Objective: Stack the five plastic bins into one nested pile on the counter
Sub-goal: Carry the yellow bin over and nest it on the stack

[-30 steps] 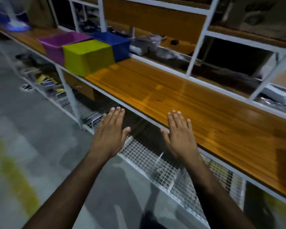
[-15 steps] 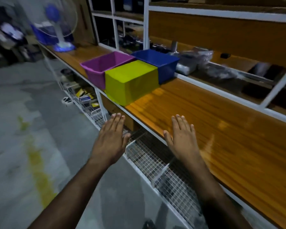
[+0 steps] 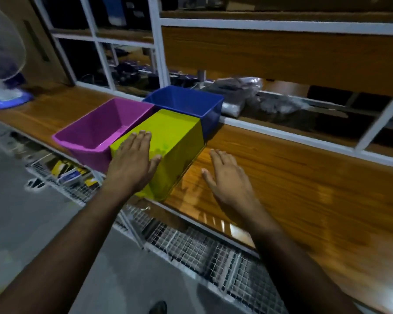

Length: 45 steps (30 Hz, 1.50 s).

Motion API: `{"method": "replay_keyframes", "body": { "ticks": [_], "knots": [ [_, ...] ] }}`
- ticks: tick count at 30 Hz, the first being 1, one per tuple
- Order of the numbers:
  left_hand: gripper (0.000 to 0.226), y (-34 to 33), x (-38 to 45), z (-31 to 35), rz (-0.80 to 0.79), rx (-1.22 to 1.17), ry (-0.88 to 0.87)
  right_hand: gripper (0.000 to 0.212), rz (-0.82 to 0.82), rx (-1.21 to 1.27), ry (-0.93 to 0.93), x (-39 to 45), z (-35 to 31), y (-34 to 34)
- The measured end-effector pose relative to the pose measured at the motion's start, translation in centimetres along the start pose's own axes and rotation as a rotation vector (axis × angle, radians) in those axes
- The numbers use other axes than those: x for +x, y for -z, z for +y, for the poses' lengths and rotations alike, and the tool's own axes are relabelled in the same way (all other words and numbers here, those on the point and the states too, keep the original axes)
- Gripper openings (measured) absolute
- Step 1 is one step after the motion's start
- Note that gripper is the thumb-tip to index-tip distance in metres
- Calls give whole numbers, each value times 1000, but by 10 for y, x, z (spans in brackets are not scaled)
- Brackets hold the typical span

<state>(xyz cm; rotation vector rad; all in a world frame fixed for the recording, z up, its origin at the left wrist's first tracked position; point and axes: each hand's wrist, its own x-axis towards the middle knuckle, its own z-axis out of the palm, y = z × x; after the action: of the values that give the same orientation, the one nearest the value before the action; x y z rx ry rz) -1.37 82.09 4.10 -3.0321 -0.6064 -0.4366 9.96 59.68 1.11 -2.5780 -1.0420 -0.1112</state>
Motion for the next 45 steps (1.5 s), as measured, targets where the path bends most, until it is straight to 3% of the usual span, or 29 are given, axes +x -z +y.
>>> {"method": "replay_keyframes", "body": {
  "ticks": [8, 13, 20, 30, 32, 36, 41, 45],
  "knots": [
    [67, -46, 123, -97, -264, -138, -58, 63, -82, 150, -208, 64, -56, -51],
    [51, -55, 149, -101, -322, -13, -132, 68, -99, 355, -368, 83, -80, -79],
    [61, -62, 163, -112, -415, -163, -9, 68, -95, 628, -515, 91, -97, -91],
    [83, -42, 136, -80, -475, -412, -30, 94, 65, 1009, -662, 70, -85, -84],
    [83, -39, 129, -66, -488, -440, -63, 99, 84, 976, -703, 62, -73, -81],
    [77, -39, 120, -35, -497, -469, -100, 66, 153, 779, -721, 46, -66, -43],
    [73, -37, 105, 10, -580, -720, -91, 89, 221, 491, -724, 28, -57, 13],
    [97, -43, 94, 44, -731, -1059, 25, 88, 232, 240, -656, 23, -60, 42]
  ]
}}
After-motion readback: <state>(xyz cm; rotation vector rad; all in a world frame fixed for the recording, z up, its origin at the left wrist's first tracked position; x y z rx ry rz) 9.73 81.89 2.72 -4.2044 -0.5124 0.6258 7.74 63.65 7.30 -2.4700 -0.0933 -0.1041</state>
